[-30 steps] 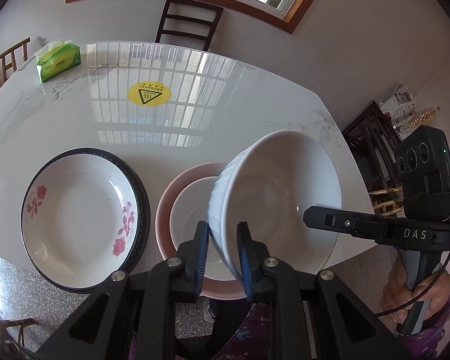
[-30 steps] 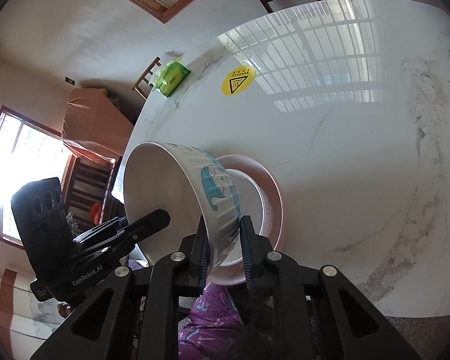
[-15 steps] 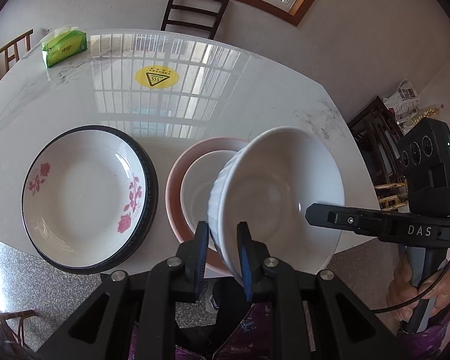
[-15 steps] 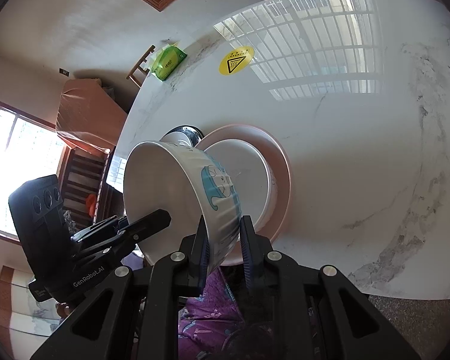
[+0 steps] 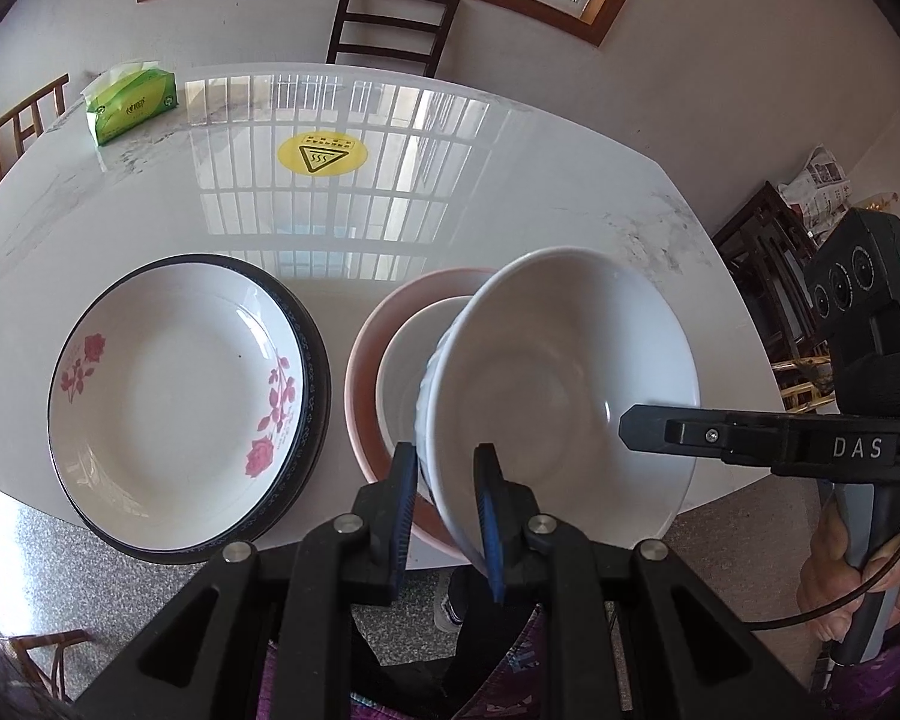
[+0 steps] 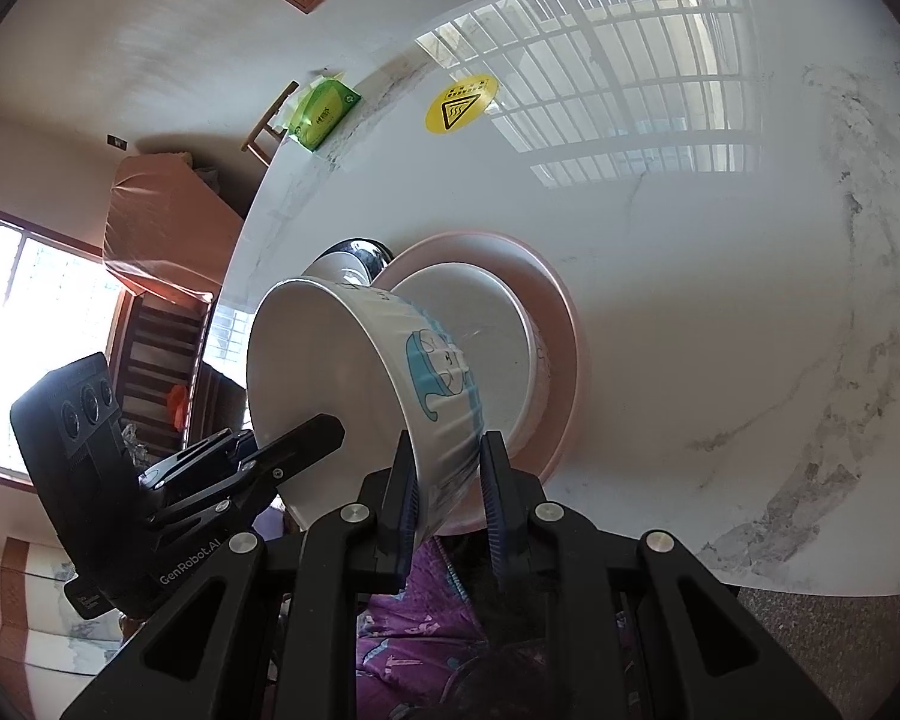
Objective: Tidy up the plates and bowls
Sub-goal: 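Carry the white blue-band bowl over the nested bowls and lower it, then lower the blue-band bowl into the white bowl and open both grippers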
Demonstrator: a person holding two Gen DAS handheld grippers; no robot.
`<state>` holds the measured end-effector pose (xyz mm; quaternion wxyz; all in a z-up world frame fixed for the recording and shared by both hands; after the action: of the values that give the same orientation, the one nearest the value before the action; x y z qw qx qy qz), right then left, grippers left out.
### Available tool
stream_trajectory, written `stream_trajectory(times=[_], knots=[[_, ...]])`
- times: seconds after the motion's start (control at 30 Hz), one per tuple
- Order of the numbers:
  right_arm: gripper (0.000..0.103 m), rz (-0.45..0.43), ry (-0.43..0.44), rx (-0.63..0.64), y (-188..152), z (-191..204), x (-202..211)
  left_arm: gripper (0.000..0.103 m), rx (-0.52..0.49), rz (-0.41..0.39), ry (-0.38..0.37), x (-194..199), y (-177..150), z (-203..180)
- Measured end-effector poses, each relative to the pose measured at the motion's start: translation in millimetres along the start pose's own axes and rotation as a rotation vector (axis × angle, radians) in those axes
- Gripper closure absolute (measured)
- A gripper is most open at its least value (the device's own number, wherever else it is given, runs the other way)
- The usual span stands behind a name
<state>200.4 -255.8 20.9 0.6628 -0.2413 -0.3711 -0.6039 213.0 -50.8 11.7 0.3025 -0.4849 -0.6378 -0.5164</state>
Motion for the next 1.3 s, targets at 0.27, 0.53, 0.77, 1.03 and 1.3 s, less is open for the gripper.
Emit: stream_trajectory(times=[0.27, 0.53, 0.77, 1.03, 1.3], knots=[[0.083, 0.008, -0.005, 0.000, -1.1, 0.8, -4.7, 0.083, -0.012, -0.010, 0.022, -2.7, 1.0, -1.2], [0.083, 0.024, -0.010, -0.007, 0.5, -0.3, -11.8, 0.083, -0.015, 0.007, 0.033, -10.6, -2.7, -4.9], [0.082, 0.028, -0.009, -0.013, 1.2, -1.2, -14.0, 0.083, -0.019, 0.006, 0.042, -12.2, -1.3, -7.2], [0.082, 0.030, -0.005, -0.015, 1.0, -1.9, -16.4, 0.083, -0.037, -0.007, 0.069, -13.0, -1.8, -13.3], [0.080, 0.026, -0.009, -0.008, 1.3, -0.3, -19.2, 0.083, -0.061, -0.044, 0.109, -10.0, -0.6, -18.6]])
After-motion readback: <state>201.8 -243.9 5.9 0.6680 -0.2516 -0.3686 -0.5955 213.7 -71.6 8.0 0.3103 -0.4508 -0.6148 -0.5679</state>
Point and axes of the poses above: each gripper's, at about its wrist camera, not at the fingertips, and x roughly against the way its jaws point, z to its left, y to its top, the point moved 10 cm from there along -x, roughly the way its jaws point, and after that the axes turned 6 degrees about z, right-handed, at the moved point
